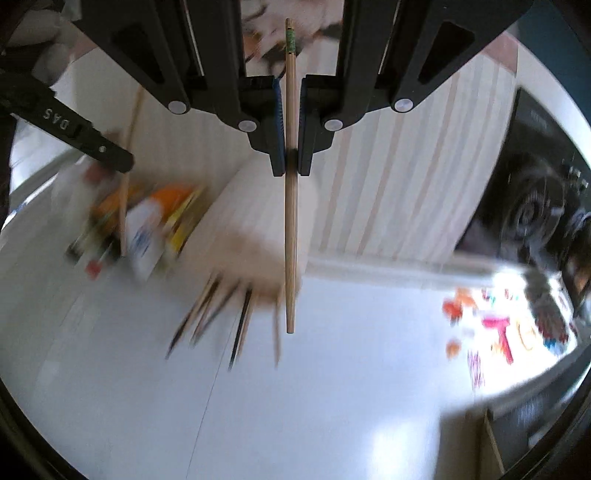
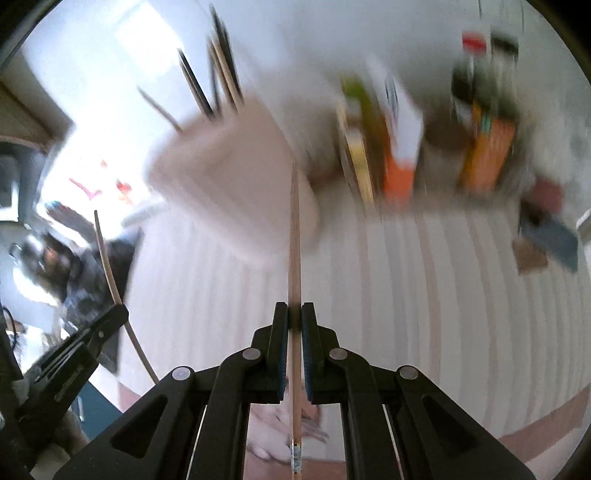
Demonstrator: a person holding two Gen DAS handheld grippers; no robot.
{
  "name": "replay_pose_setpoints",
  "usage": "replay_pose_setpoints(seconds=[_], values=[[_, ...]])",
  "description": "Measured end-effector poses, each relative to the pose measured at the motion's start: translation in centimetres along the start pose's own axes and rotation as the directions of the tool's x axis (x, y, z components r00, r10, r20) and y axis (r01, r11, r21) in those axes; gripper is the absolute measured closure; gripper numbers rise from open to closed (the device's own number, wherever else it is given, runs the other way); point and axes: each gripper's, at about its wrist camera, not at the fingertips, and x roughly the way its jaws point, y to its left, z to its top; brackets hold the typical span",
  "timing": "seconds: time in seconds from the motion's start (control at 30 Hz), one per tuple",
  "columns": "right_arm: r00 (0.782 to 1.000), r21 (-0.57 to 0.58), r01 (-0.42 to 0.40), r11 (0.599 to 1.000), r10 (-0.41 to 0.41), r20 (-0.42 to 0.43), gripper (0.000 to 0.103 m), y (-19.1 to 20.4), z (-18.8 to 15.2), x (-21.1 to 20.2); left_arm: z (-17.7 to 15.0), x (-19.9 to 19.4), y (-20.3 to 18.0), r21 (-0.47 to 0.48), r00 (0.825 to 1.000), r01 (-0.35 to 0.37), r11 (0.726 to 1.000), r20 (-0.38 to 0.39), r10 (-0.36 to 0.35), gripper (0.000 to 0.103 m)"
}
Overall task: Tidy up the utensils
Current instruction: 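Lift both wooden chopsticks and carry them above the holder, then lower both wooden chopsticks into the holder and open both tools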
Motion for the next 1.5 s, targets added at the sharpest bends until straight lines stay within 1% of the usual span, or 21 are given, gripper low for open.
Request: replay_pose_setpoints(seconds=[0.07, 0.1, 0.13, 0.17, 0.2, 0.27, 0.3, 0.4, 0.57, 0.63, 0.67, 0.7, 0.8, 0.9, 1.13, 1.23, 1.33, 1.37, 1.43, 1.47, 1.5], values=[[0.996, -0.005, -0.033, 0.999, 0.033, 0.079, 0.096, 0.9, 2.1, -2.4, 2.8, -1.8, -0.5, -0.01, 0.997, 0.04, 0.999, 0.061, -0.039, 0.099], [0.989, -0.006, -0.048, 0.999, 0.049, 0.137, 0.096, 1.4, 3.5, -4.0, 4.4, -2.4, -0.4, -0.016, 0.994, 0.058, 0.998, 0.089, -0.057, 0.099], [0.984, -0.011, -0.057, 0.998, 0.058, 0.168, 0.096, 1.9, 4.5, -4.5, 5.9, -3.1, -0.8, -0.018, 0.99, 0.079, 0.997, 0.117, -0.076, 0.099], [0.971, -0.027, -0.075, 0.997, 0.079, 0.224, 0.096, 2.7, 6.1, -5.9, 7.3, -3.4, -1.0, -0.023, 0.986, 0.089, 0.996, 0.14, -0.085, 0.099], [0.963, -0.032, -0.078, 0.996, 0.084, 0.256, 0.096, 3.3, 7.4, -6.3, 8.2, -3.6, -1.1, -0.031, 0.983, 0.097, 0.995, 0.16, -0.091, 0.099], [0.935, -0.062, -0.089, 0.994, 0.105, 0.339, 0.096, 4.9, 10.2, -7.4, 10.5, -3.4, -1.0, -0.051, 0.972, 0.118, 0.992, 0.211, -0.105, 0.099], [0.928, -0.06, -0.089, 0.994, 0.105, 0.357, 0.096, 5.1, 11.0, -7.4, 11.0, -3.1, -0.8, -0.053, 0.969, 0.118, 0.992, 0.227, -0.103, 0.099], [0.896, -0.058, -0.102, 0.993, 0.117, 0.429, 0.096, 5.9, 13.9, -6.7, 13.4, -2.0, -0.6, -0.053, 0.96, 0.107, 0.993, 0.265, -0.09, 0.099], [0.847, -0.078, -0.101, 0.992, 0.126, 0.516, 0.096, 7.4, 17.0, -4.9, 16.0, 2.2, -0.1, -0.067, 0.96, 0.106, 0.992, 0.265, -0.084, 0.099], [0.831, -0.076, -0.079, 0.994, 0.107, 0.547, 0.096, 7.8, 17.5, -3.9, 16.3, 3.7, 0.1, -0.078, 0.96, 0.111, 0.991, 0.267, -0.087, 0.099], [0.819, -0.077, -0.092, 0.993, 0.12, 0.56, 0.096, 7.9, 17.9, -3.2, 16.5, 4.4, 0.0, -0.074, 0.96, 0.111, 0.991, 0.264, -0.088, 0.099], [0.812, -0.066, -0.084, 0.994, 0.107, 0.573, 0.096, 7.9, 18.2, -2.6, 16.6, 5.4, 0.1, -0.071, 0.961, 0.106, 0.992, 0.263, -0.084, 0.099], [0.797, -0.047, -0.084, 0.995, 0.095, 0.596, 0.096, 7.7, 18.6, -1.0, 16.7, 6.9, 0.1, -0.065, 0.962, 0.093, 0.993, 0.264, -0.073, 0.099], [0.775, -0.04, -0.053, 0.998, 0.066, 0.629, 0.096, 7.6, 18.6, 0.6, 16.8, 8.3, 0.2, -0.055, 0.96, 0.084, 0.995, 0.273, -0.066, 0.099], [0.706, -0.043, 0.005, 0.999, 0.027, 0.707, 0.096, 9.0, 17.3, 2.5, 16.5, 10.2, 1.0, -0.048, 0.957, 0.078, 0.996, 0.282, -0.062, 0.099], [0.694, -0.035, 0.023, 0.999, 0.009, 0.72, 0.096, 9.3, 17.0, 2.8, 16.5, 10.9, 1.5, -0.045, 0.962, 0.082, 0.996, 0.264, -0.067, 0.099], [0.687, -0.026, 0.03, 0.999, -0.002, 0.727, 0.096, 9.4, 17.1, 3.0, 16.5, 11.2, 1.6, -0.025, 0.973, 0.081, 0.996, 0.217, -0.073, 0.099], [0.695, -0.026, 0.029, 0.999, -0.002, 0.719, 0.096, 9.3, 17.3, 3.3, 16.5, 11.2, 1.8, -0.019, 0.974, 0.083, 0.996, 0.211, -0.077, 0.099], [0.731, -0.016, 0.007, 1.0, 0.006, 0.682, 0.096, 8.6, 17.6, 3.6, 16.5, 11.0, 2.2, -0.015, 0.974, 0.084, 0.996, 0.212, -0.079, 0.099], [0.739, -0.018, -0.012, 1.0, 0.021, 0.673, 0.096, 8.2, 17.5, 3.3, 16.5, 10.9, 2.4, -0.02, 0.972, 0.091, 0.996, 0.218, -0.085, 0.099], [0.74, -0.017, -0.017, 1.0, 0.024, 0.672, 0.096, 8.1, 17.5, 3.0, 16.6, 10.9, 2.4, -0.025, 0.973, 0.098, 0.995, 0.212, -0.091, 0.099]])
